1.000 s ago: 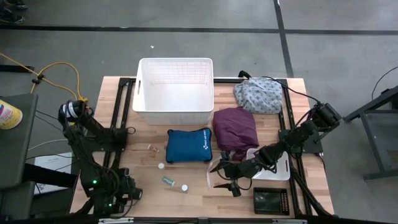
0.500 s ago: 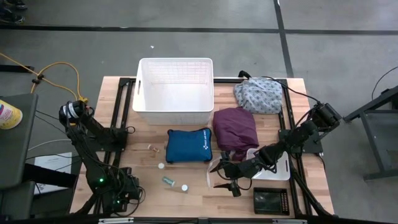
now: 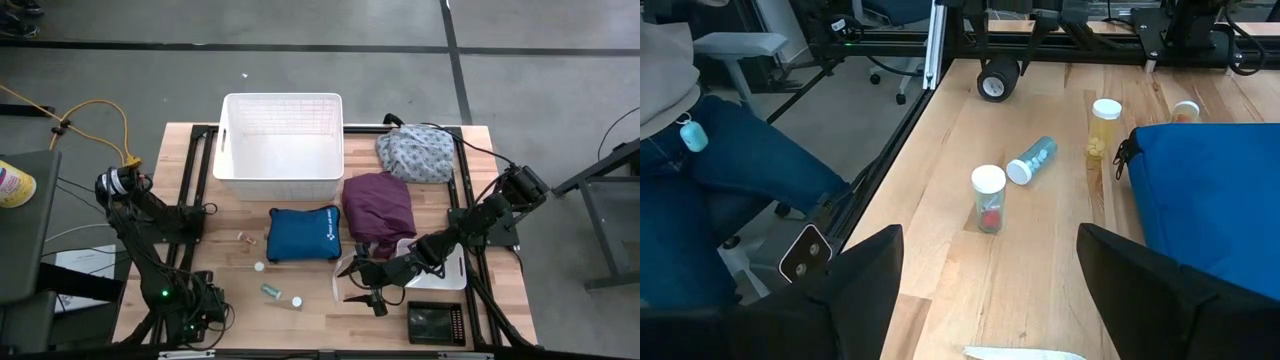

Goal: Pick & Place Medicine items
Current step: Put the black bandage into the white bin

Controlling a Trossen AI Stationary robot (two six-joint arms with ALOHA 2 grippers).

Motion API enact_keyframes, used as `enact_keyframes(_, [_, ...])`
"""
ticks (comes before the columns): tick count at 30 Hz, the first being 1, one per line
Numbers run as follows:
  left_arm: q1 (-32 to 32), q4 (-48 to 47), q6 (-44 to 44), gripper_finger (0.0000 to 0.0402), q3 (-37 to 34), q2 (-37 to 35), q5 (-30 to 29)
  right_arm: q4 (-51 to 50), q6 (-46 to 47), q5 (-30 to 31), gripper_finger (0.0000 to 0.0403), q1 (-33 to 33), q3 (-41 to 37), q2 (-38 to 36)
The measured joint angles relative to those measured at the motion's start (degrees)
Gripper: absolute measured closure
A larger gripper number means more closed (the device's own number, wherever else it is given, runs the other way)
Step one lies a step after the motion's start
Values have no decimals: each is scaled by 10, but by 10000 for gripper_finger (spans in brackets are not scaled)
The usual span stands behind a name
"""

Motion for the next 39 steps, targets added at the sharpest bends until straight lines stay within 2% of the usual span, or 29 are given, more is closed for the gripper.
enact_keyframes(11, [0,20,4,155,0,27,-1,0,0,0,117,0,0,0])
enact_keyframes(25, [0,24,0,157,0,28,-2,0,0,0,117,0,0,0])
enact_keyframes(34, [0,24,-1,218,0,28,-2,0,0,0,117,0,0,0])
enact_keyframes(39, [0,24,-1,229,0,28,-2,0,0,0,117,0,0,0])
